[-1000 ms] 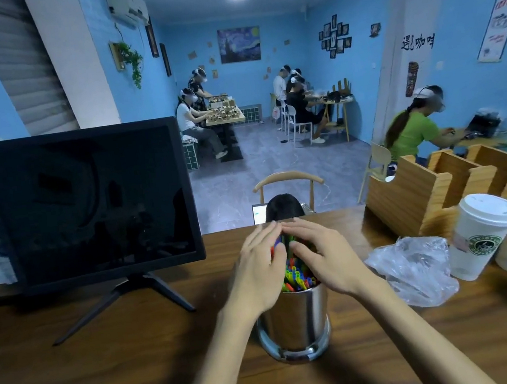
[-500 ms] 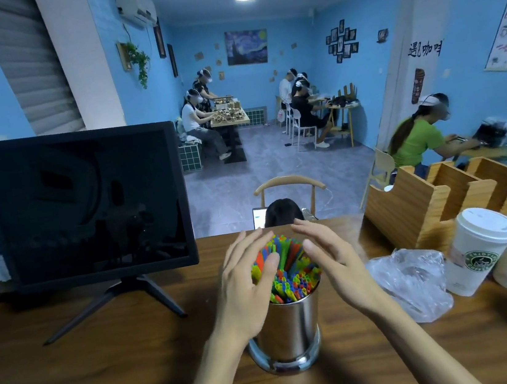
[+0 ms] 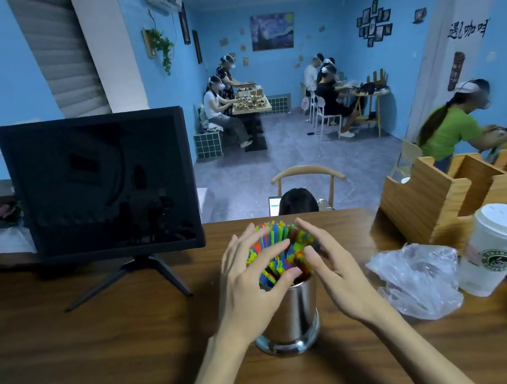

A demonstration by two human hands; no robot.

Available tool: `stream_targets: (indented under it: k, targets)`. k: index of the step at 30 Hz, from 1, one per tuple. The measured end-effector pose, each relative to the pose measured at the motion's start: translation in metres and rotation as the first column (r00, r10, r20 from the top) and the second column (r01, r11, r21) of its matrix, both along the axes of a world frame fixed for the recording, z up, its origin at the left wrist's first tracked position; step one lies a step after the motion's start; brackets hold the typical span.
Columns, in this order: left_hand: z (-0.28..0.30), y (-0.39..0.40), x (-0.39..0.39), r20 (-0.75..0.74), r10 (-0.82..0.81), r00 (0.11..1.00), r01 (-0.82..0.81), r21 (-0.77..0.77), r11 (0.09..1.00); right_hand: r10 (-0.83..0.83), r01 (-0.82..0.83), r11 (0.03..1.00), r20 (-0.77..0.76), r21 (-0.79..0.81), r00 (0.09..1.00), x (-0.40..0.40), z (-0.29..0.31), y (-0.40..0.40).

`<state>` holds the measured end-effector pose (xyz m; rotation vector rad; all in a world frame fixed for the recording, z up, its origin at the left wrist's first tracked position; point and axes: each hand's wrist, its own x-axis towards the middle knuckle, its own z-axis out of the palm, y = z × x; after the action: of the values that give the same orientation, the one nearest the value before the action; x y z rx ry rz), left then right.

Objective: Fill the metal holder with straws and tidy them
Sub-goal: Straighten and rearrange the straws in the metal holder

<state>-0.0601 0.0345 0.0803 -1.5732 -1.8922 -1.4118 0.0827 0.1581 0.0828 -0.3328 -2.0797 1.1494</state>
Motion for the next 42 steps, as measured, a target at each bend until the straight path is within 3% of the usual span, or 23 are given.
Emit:
stream_targets:
  k: [3,16,34,42]
  targets:
    - [-0.002,-0.011,0.005,-0.067,0.083,0.994,-0.073,0.14,0.987,-0.019,0.023,0.993,-0.037,0.113,0.999,0.013,-0.005,-0.002]
    - [0.005,-0.015,0.007,-0.073,0.129,0.989,-0.124,0.077,0.989,-0.218,0.274,0.872,-0.179,0.406,0.959,-0.001,-0.008,0.004]
    - [-0.006,-0.009,0.018,0.062,0.175,0.983,-0.181,0.119,0.976,-0.268,0.328,0.88,-0.211,0.343,0.94,-0.01,-0.009,-0.005]
    - [0.002,0.0,0.017,0.107,0.2,0.974,-0.213,0.127,0.969,-0.188,0.22,0.932,-0.136,0.289,0.973,-0.014,0.002,0.007]
